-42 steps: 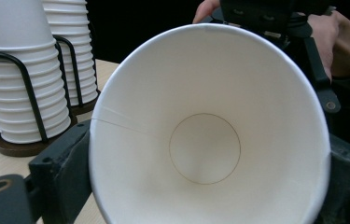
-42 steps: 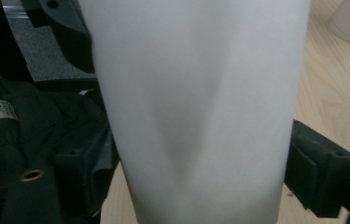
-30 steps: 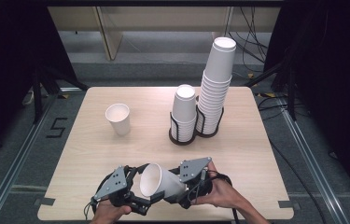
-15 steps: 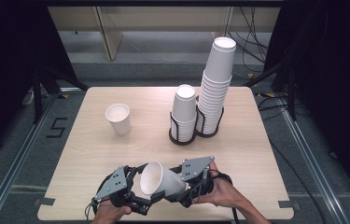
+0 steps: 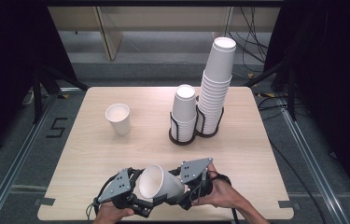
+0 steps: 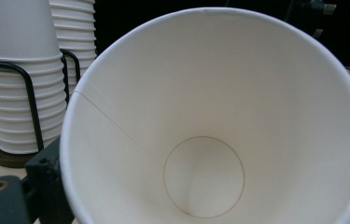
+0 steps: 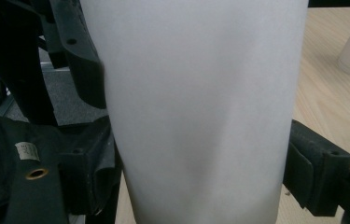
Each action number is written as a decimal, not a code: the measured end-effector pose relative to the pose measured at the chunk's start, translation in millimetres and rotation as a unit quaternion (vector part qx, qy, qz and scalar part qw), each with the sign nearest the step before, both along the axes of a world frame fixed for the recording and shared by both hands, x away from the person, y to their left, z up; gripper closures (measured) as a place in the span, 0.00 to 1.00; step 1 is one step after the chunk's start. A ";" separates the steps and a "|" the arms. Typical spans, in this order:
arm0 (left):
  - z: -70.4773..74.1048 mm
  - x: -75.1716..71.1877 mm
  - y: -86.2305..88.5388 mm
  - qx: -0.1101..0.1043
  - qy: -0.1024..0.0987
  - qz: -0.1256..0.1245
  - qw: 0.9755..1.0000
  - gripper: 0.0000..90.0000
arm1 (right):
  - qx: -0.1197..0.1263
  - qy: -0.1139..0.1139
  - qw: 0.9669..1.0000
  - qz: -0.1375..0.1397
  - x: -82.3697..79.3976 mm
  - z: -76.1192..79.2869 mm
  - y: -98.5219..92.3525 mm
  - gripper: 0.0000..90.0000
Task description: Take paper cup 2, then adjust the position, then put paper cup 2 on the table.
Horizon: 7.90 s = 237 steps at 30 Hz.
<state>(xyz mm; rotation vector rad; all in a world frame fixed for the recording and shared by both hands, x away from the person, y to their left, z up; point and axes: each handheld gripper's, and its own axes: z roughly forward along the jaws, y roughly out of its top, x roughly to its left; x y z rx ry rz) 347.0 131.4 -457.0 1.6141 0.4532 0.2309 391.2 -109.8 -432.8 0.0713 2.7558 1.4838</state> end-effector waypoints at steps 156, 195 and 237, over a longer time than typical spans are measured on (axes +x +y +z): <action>-36.3 127.9 93.7 0.138 0.049 0.386 0.911 0.13 | -0.093 0.037 0.976 -0.191 7.7 -35.2 -75.1 0.23; -44.3 104.9 103.3 0.157 0.083 0.386 0.905 0.16 | -0.091 0.031 0.979 -0.180 8.7 -36.5 -74.7 0.23; -31.1 14.3 68.6 0.148 0.078 0.288 0.943 0.16 | -0.087 0.035 0.977 -0.193 1.9 -38.8 -83.0 0.22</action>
